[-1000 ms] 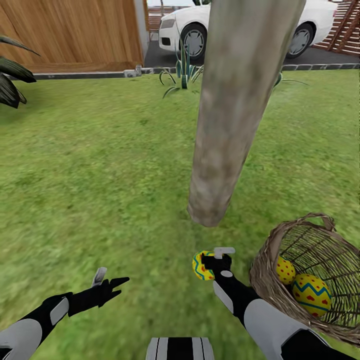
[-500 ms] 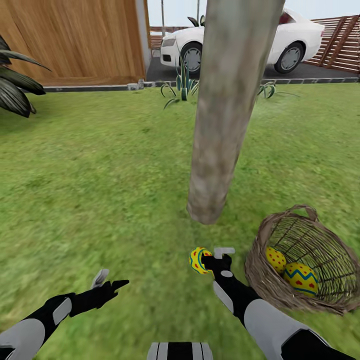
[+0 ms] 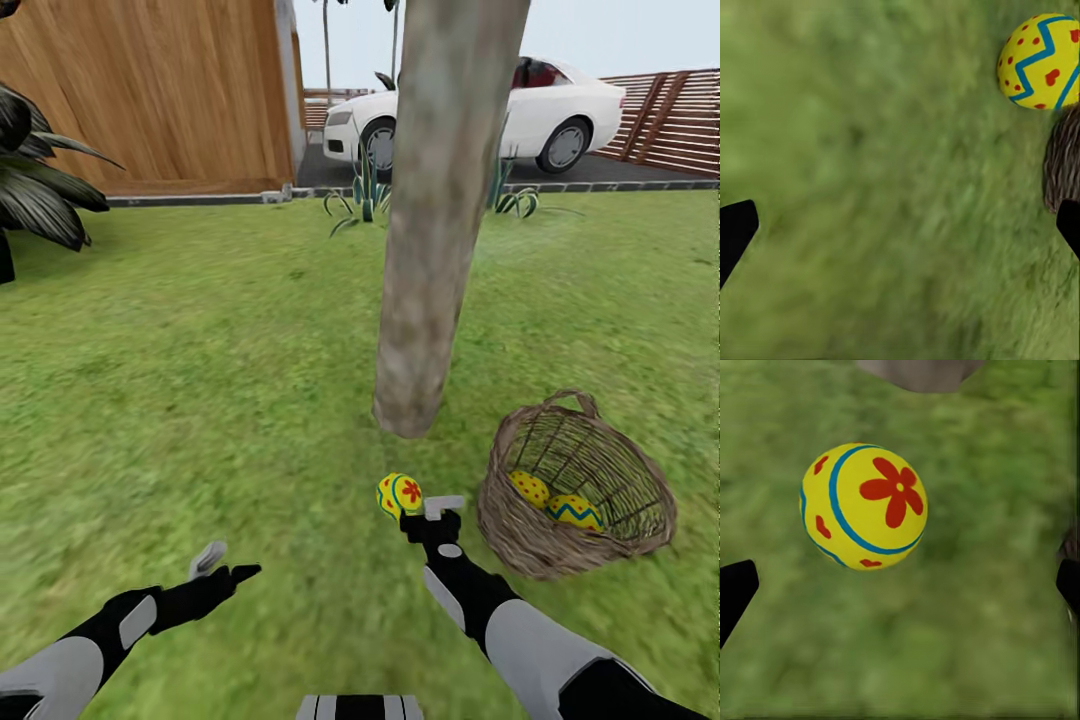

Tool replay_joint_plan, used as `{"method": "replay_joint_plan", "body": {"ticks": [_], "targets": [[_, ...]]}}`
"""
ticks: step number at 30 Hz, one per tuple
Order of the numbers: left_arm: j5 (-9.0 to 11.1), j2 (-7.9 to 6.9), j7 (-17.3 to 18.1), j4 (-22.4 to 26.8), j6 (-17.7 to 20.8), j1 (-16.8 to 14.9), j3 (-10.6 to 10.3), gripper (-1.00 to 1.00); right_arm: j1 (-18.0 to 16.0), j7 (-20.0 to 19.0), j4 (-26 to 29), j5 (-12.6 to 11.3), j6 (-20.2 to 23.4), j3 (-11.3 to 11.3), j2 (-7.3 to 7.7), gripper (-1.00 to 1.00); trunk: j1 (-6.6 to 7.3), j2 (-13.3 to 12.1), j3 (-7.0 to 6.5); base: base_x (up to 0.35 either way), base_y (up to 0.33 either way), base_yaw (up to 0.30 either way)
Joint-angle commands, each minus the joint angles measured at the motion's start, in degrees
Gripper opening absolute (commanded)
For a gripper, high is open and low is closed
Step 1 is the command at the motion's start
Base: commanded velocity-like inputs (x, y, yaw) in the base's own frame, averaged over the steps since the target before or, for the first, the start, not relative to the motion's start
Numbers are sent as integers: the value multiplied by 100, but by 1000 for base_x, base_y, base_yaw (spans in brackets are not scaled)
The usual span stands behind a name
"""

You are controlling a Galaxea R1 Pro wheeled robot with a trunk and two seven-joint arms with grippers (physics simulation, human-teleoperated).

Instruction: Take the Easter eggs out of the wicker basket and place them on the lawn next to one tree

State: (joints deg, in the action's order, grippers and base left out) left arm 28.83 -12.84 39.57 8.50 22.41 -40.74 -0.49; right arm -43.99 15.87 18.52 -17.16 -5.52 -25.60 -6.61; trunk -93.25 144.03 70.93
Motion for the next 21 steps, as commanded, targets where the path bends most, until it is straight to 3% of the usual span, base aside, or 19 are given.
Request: {"method": "replay_joint_plan", "body": {"ticks": [1, 2, 3, 4, 5, 8, 11, 13, 14, 16, 17, 19, 21], "targets": [[38, 37, -190, 2, -44, -2, -6, 100, -5, 30, -6, -61, -28, -48, 0, 100, 5, 0, -19, -105, 0, 0], [39, 66, -314, 2, -91, -1, -6, 100, -5, 32, -6, -61, -28, -49, -3, 100, 8, -1, -41, -84, 0, 0], [41, 215, -802, -4, -288, -2, -5, 100, -5, 35, 2, -60, -26, -50, -35, 100, 10, -3, -63, -43, 0, 0], [41, 279, -1001, -13, -383, -3, -4, 100, -5, 38, 5, -60, -25, -50, -49, 100, 13, -4, -85, -34, 0, 0], [41, 506, -1691, -74, -761, -3, -4, 100, -5, 42, 22, -60, -12, -52, -76, 100, 15, -5, -107, -18, 0, 0], [13, 1003, -3209, -138, -1415, -4, -21, 100, -5, 46, 58, -60, 159, -58, -115, 100, 23, -9, -174, -8, 0, 0], [-3, 1262, -4155, -88, -1591, -4, -60, 100, -5, 57, 211, -50, 864, -56, -256, 100, 31, -13, -240, -2, 0, 0], [-13, 1338, -4511, 202, -1402, -4, -98, 100, -5, 62, 658, -45, 1633, -48, -310, 100, 36, -16, -285, 0, 0, 0], [-14, 1341, -4598, 278, -1303, -4, -102, 100, -5, 63, 760, -44, 1802, -45, -315, 100, 39, -17, -307, 0, 0, 0], [-14, 1345, -5278, 744, -730, -4, -106, 100, -5, 78, 1386, -43, 2764, -14, -318, 100, 44, -20, -351, 0, 0, 0], [-13, 1345, -5442, 847, -628, -4, -105, 100, -5, 88, 1536, -43, 2970, -3, -315, 100, 46, -21, -373, 0, 0, 0], [-6, 1339, -6056, 1254, -209, -4, -95, 100, -5, 180, 2174, -46, 3798, 61, -286, 100, 52, -24, -417, 0, 0, 0], [17, 1315, -6561, 1673, 471, -3, -72, 100, -5, 379, 2776, -52, 4591, 205, -237, 100, 57, -27, -462, 0, 0, 0]]}}
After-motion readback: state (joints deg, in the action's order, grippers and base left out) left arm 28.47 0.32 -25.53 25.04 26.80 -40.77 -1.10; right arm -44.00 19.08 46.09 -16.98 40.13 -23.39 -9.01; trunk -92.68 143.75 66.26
